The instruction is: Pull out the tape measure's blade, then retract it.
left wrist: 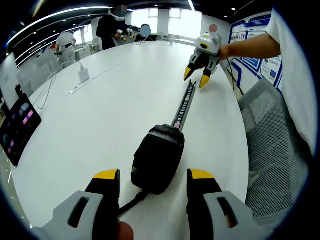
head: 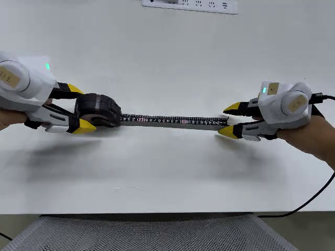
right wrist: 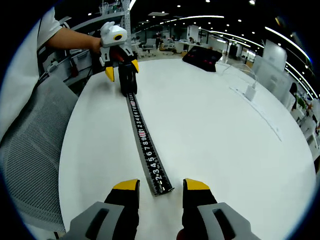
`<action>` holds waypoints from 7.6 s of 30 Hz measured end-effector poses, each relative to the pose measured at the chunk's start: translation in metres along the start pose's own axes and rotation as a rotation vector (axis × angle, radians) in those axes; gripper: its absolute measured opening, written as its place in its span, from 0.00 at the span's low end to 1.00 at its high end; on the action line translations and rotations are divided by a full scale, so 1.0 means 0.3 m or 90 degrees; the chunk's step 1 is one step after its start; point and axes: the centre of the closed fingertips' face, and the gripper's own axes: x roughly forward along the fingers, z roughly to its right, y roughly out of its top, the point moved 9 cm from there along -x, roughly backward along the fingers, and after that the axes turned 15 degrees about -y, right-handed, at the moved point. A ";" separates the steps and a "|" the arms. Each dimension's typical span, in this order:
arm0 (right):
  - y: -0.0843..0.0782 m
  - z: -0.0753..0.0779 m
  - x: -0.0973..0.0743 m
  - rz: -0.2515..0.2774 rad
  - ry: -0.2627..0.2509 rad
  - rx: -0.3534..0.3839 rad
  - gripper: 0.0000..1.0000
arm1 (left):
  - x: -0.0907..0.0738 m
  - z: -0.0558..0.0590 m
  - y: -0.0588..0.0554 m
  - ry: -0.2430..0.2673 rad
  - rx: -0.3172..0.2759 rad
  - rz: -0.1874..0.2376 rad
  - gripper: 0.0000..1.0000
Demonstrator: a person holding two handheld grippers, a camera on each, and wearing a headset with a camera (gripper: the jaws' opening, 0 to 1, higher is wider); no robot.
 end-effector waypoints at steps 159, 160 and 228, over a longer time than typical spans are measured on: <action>-0.073 -0.306 -0.103 0.098 -0.136 0.220 0.88 | 0.061 0.231 -0.075 0.219 -0.198 0.216 0.86; -0.073 -0.305 -0.104 0.098 -0.136 0.220 0.88 | 0.063 0.229 -0.073 0.222 -0.197 0.216 0.86; -0.057 -0.234 -0.098 0.105 -0.136 0.204 0.80 | 0.137 0.153 0.043 0.360 -0.344 0.296 0.68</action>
